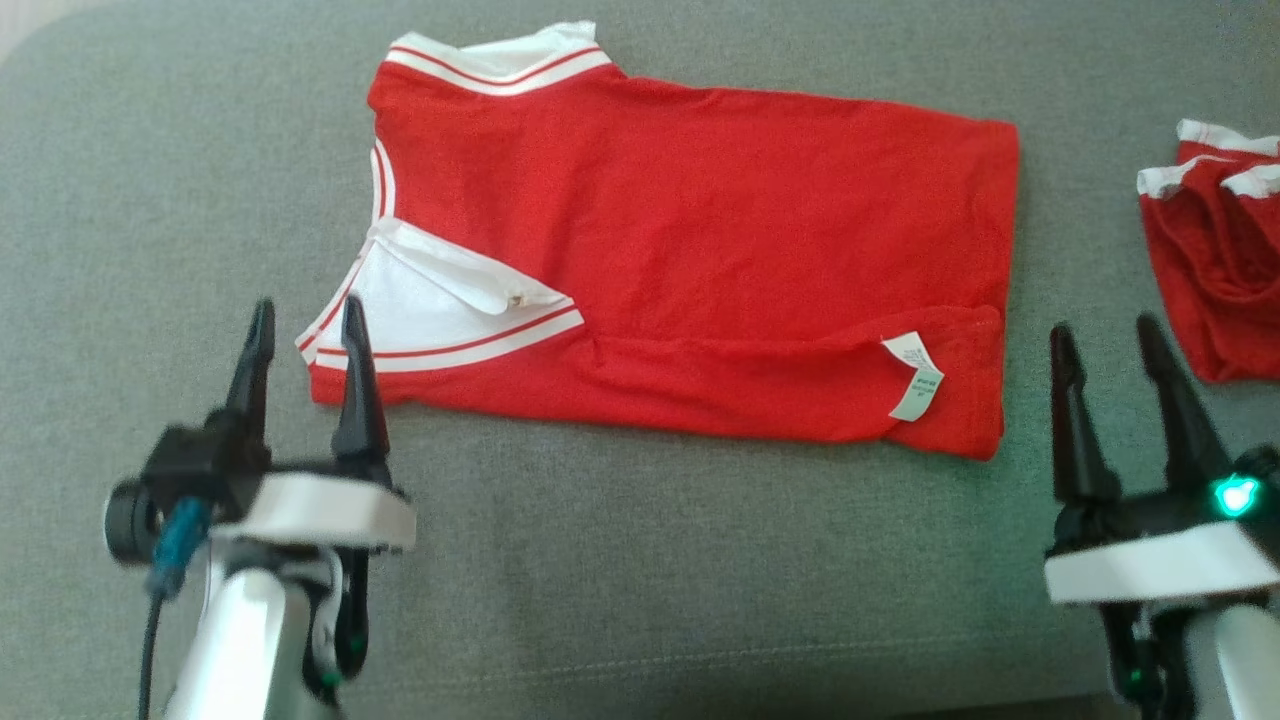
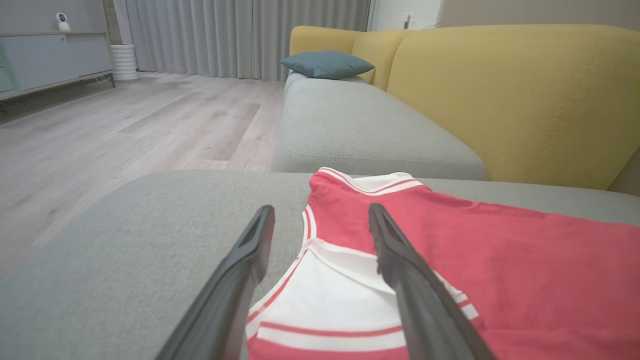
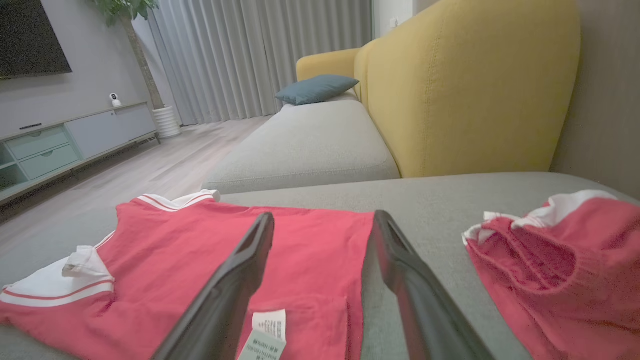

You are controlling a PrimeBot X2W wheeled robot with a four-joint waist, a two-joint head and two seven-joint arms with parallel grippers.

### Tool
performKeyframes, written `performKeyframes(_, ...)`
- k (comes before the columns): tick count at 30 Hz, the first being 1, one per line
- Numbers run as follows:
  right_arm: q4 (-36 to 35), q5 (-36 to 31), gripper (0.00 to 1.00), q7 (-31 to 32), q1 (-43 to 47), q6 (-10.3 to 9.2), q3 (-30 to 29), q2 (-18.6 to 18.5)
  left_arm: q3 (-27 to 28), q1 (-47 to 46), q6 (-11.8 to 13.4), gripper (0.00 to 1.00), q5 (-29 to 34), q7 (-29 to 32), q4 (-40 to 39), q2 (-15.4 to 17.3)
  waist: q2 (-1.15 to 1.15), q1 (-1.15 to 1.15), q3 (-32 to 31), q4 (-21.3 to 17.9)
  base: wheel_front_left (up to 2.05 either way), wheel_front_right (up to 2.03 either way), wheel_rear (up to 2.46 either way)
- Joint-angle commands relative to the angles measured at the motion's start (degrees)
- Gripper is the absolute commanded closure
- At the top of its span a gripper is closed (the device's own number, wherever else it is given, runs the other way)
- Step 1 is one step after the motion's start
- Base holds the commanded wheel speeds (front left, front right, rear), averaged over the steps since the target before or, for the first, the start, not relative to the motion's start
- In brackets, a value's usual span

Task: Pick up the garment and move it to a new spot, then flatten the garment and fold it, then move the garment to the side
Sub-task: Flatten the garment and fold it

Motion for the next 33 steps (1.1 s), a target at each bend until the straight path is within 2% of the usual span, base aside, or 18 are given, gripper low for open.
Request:
performKeyframes(1,-2.2,-0.6,0.00,0.0,0.3,0.37,1.0,-0.3,2.2,-0.4,0.3,0.00,0.6,-0.5,-2.3,0.7,0.00,0.00,-0.5,0.1,0.00,0.00,0.00)
performKeyframes(7,-2.5,-0.9,0.00,0.7,1.6,0.37,1.1,0.4,3.2,3.1,0.7,0.00,0.3,-0.5,-2.7,0.0,0.00,0.00,-1.4,0.2,0.00,0.00,0.00)
performKeyframes(13,-1.8,-0.8,0.00,1.8,1.6,0.37,0.6,0.3,3.3,3.1,-0.2,0.00,-0.5,-0.5,-0.3,-0.3,0.00,0.00,-1.4,0.4,0.00,0.00,0.00)
performKeyframes(22,5.6,0.5,0.00,7.6,-0.7,0.37,2.1,-1.5,3.3,-3.9,-4.5,0.00,-5.2,6.4,13.2,0.6,0.00,0.00,1.6,0.8,0.00,0.00,0.00)
performKeyframes(26,8.8,1.5,0.00,9.5,-2.9,0.37,3.1,-1.5,3.8,-7.8,-6.4,0.00,-7.0,7.7,18.7,1.2,0.00,0.00,3.1,0.8,0.00,0.00,0.00)
performKeyframes(33,12.6,2.8,0.00,12.7,-6.0,0.37,4.7,-0.9,3.9,-11.8,-8.8,0.00,-9.6,9.3,24.0,1.0,0.00,0.00,4.7,0.7,0.00,0.00,0.00)
